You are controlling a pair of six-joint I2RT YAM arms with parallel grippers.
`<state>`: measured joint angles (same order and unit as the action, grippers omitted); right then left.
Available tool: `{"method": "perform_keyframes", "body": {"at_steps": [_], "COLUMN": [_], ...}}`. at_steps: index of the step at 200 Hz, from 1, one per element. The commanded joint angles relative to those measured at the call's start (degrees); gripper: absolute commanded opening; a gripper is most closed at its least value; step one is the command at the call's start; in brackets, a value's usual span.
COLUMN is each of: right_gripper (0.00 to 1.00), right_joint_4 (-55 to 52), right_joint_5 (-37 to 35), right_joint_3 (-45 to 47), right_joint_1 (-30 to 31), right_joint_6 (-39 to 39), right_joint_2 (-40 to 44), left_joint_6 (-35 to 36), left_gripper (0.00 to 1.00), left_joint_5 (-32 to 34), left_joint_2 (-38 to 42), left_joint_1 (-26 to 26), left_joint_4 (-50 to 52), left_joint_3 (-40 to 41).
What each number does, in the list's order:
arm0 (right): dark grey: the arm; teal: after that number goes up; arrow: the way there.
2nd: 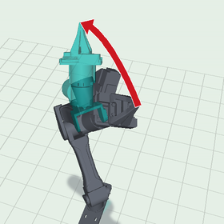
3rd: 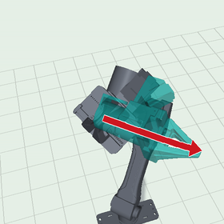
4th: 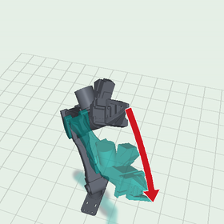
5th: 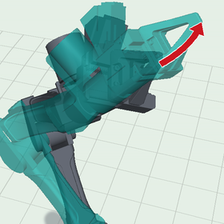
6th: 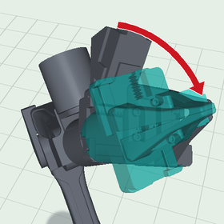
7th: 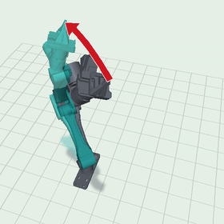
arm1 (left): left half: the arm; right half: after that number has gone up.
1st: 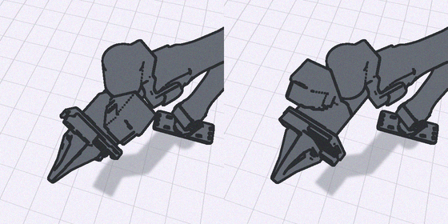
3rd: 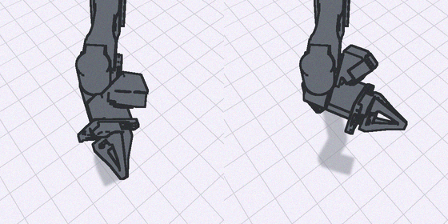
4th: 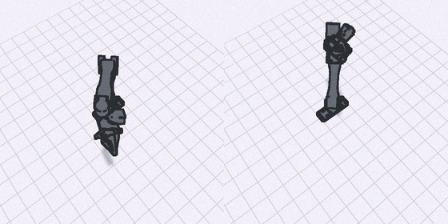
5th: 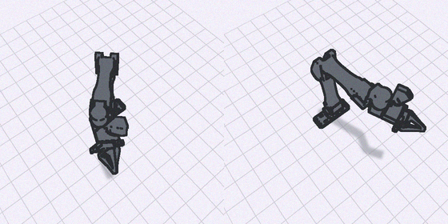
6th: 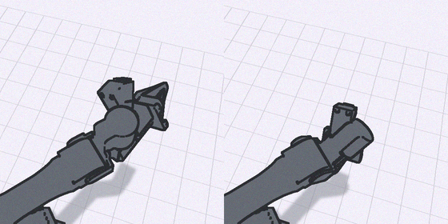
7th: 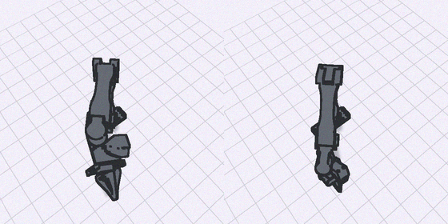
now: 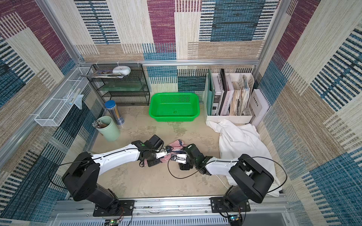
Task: Roll up the shorts
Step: Pick up the shorts from the center of the board.
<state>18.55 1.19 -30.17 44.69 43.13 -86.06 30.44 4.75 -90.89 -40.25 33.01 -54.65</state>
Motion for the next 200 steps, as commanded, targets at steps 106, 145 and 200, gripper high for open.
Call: {"method": "perform_keyframes", "body": {"at_steps": [106, 145, 200], "right_gripper": [0.36, 0.05, 0.0], "right_joint_4": [-4.94, -7.51, -20.56], "right_joint_5": [5.38, 8.43, 8.5], "right_joint_3": [-5.07, -7.13, -20.56], "right_joint_1": [-4.0, -5.63, -10.33], "right_joint_6": [5.17, 3.8, 4.49], "right_joint_2": [-6.59, -3.97, -1.93], "left_joint_6": [-0.56, -1.96, -1.5], "left_gripper": [0.0, 0.0, 0.0], "left_joint_5": [-2.73, -6.08, -8.18], "left_joint_2": [0.62, 3.08, 7.73], "left_joint_1": [1.48, 2.97, 7.01], "left_joint_4": [0.34, -0.69, -2.97], "left_joint_3": [-0.24, -1.18, -9.06]}}
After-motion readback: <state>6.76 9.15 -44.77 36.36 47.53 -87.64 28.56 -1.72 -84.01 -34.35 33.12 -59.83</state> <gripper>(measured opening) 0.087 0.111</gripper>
